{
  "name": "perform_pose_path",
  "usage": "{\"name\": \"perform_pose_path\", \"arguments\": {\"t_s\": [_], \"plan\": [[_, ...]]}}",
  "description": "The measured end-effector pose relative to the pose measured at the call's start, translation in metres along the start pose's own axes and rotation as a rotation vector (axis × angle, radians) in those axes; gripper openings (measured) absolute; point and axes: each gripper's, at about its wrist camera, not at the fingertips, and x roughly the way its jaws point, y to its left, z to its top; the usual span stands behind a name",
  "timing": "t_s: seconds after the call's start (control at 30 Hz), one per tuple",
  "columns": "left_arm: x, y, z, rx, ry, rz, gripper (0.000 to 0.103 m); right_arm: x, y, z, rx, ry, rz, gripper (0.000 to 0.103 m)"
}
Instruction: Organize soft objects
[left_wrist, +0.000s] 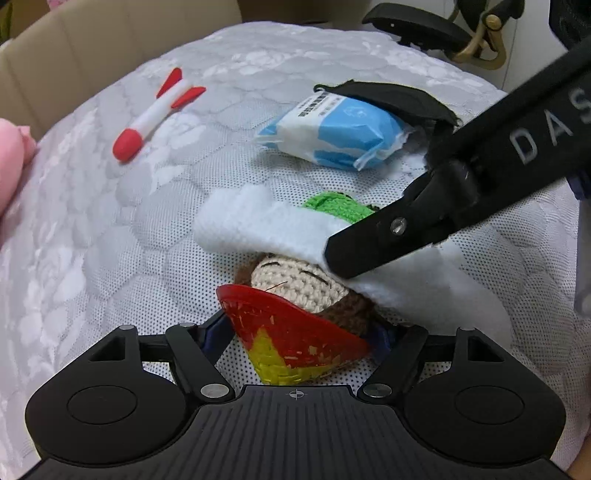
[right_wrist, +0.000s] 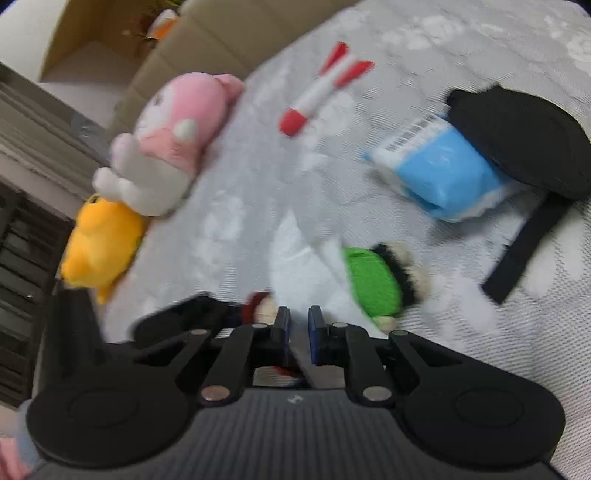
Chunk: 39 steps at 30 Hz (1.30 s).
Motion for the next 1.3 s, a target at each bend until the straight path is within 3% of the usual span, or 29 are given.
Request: {"name": "perform_pose_path", "arguments": {"t_s": [0.17, 0.3, 0.33, 0.37, 0.43, 0.57, 0.67, 0.73, 0.8, 0.87, 1.0, 1.13, 1.2, 1.3], "plan": [[0.007, 0.001, 0.007, 0.032, -0.003, 0.023, 0.079, -0.007, -0.017, 0.012, 0.009, -0.048, -0.103, 0.014], [0.012, 0.004, 0.017, 0.062, -0.002, 0.034, 0.080, -0.010, -0.032, 0.017, 0.037, -0.072, -0.105, 0.014], [0.013, 0.004, 0.019, 0.068, -0.001, 0.037, 0.080, -0.012, -0.030, 0.018, 0.023, -0.087, -0.103, 0.019], [0.015, 0.004, 0.020, 0.071, 0.003, 0.038, 0.081, -0.014, -0.026, 0.018, -0.003, -0.101, -0.097, 0.031], [0.016, 0.004, 0.022, 0.076, 0.005, 0.040, 0.081, -0.017, -0.014, 0.017, -0.066, -0.130, -0.083, 0.039], [0.018, 0.005, 0.020, 0.077, 0.006, 0.034, 0.083, -0.003, 0.015, 0.013, -0.202, -0.150, -0.098, 0.042], [0.021, 0.014, 0.021, 0.006, 0.021, 0.002, 0.086, 0.019, 0.028, 0.016, -0.269, -0.148, -0.140, 0.042], [0.021, 0.017, 0.019, -0.015, 0.024, -0.007, 0.087, 0.031, 0.030, 0.020, -0.281, -0.146, -0.145, 0.040], [0.018, 0.016, 0.017, 0.003, 0.017, 0.000, 0.089, 0.032, 0.031, 0.018, -0.285, -0.143, -0.123, 0.029], [0.017, 0.015, 0.015, 0.013, 0.014, 0.003, 0.091, 0.029, 0.033, 0.014, -0.304, -0.158, -0.138, 0.008], [0.016, 0.014, 0.011, -0.001, 0.019, 0.003, 0.093, 0.022, 0.029, 0.012, -0.294, -0.188, -0.235, 0.003], [0.008, 0.016, 0.007, -0.037, 0.017, 0.004, 0.093, -0.004, 0.013, 0.017, -0.190, -0.200, -0.195, 0.004], [0.004, 0.019, 0.004, -0.076, 0.018, -0.013, 0.093, -0.012, 0.009, 0.014, -0.178, -0.177, -0.158, 0.013], [0.002, 0.024, 0.003, -0.146, 0.029, -0.057, 0.093, -0.012, 0.014, 0.005, -0.232, -0.153, -0.158, 0.037]]}}
